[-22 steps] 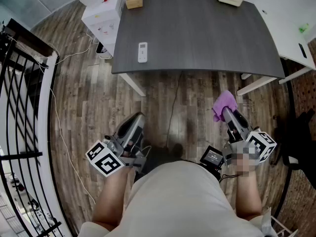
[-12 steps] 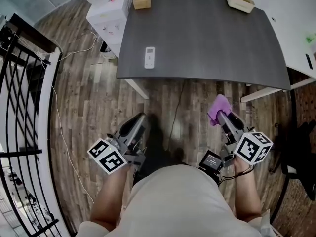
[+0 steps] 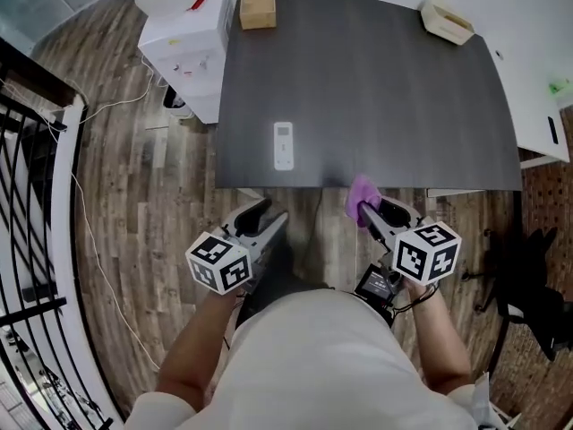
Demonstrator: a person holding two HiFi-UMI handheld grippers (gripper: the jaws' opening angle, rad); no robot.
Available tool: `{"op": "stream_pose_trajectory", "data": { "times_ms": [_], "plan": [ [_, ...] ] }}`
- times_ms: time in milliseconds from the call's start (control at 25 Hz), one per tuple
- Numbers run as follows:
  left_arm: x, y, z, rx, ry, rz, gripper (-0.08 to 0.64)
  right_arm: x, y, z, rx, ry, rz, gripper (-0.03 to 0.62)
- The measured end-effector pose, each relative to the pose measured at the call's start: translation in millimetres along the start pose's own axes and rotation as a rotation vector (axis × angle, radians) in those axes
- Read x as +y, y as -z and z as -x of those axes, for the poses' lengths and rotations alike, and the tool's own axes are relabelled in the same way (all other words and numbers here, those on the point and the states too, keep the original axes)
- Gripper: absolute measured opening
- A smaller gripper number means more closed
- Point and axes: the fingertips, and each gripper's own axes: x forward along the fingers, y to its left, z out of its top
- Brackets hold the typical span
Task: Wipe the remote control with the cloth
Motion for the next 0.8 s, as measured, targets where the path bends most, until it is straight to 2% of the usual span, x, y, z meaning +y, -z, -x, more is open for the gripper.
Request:
{"op": "stream_pose_trajectory", "data": {
  "times_ms": [120,280,440,640,800],
  "plan": [
    [28,10,-22,0.1,0.017,-0.045,0.215,5,-11,-41,0.08,0.039,0.119,0.104],
    [64,21,-50,0.216,-0.024,-0.196,0.23,11,-16,-97,0.187,0.061,0.298,0.104],
    [88,37,-75,0.329,-0.066,-0.329,0.23,9,-16,-152,0.295,0.096,0.542,0.104],
    [113,42,-99,0.404,-0.139,-0.438,0.23,0,-28,-213,0.357,0.119,0.827,0.104],
    [125,49,-110,0.465,-0.163,-0.524,0.23,-2,-42,-244,0.386,0.117,1.003,0.104]
  ]
}}
